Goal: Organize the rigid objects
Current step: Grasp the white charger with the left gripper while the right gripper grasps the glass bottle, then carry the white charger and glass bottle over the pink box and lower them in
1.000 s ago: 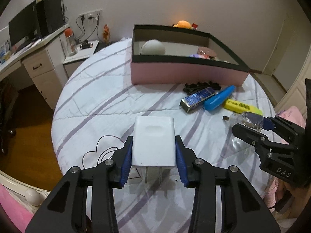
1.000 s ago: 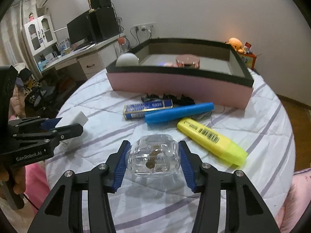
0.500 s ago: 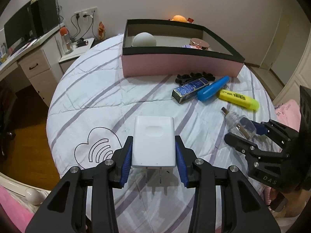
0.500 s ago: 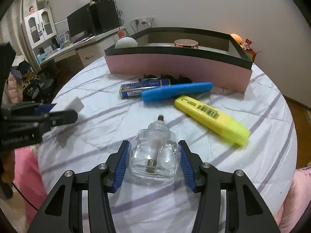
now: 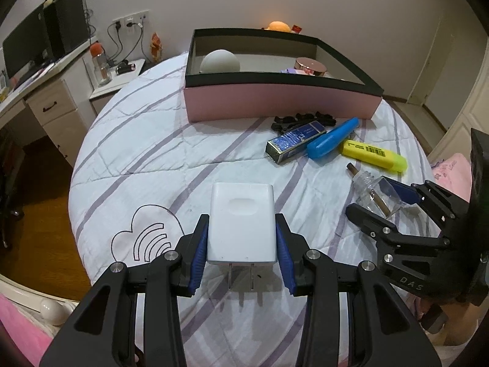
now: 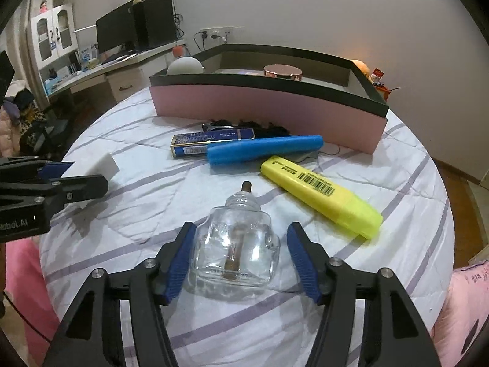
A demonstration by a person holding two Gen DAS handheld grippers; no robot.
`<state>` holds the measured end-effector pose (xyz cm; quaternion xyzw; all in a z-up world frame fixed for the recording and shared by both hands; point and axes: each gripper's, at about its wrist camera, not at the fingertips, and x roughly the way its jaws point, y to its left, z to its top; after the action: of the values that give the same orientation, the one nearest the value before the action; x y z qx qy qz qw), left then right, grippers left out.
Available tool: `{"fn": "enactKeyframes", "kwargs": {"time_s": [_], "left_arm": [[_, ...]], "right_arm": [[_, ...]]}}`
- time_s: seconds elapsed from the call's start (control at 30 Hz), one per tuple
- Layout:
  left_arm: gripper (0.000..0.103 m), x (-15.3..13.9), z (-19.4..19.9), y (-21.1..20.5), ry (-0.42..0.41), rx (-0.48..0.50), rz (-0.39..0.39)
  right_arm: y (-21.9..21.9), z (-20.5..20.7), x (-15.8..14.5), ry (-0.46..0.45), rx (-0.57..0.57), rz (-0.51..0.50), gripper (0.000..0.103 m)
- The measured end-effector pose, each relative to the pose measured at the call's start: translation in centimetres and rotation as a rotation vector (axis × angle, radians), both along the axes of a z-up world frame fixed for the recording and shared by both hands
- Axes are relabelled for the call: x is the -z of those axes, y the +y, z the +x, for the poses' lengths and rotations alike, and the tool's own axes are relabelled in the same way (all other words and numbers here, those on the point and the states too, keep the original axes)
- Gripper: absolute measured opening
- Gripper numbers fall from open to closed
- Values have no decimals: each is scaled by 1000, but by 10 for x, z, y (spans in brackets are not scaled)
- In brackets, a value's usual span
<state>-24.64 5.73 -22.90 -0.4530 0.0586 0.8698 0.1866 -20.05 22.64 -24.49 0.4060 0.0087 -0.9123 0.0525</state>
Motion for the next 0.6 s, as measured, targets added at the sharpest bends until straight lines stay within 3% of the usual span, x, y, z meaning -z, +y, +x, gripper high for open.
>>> {"fn": "enactKeyframes", "kwargs": {"time_s": [0.1, 0.17, 0.6], "left_arm": [[41, -1, 0, 1, 3, 2, 1], [41, -2, 0, 1, 6, 2, 4], [41, -30, 4, 7, 78, 13, 35]], "right_arm": [[3, 2, 0, 3, 7, -2, 60], [6, 3, 0, 9, 4, 1, 51], [14, 4, -29, 54, -21, -40, 51]]}}
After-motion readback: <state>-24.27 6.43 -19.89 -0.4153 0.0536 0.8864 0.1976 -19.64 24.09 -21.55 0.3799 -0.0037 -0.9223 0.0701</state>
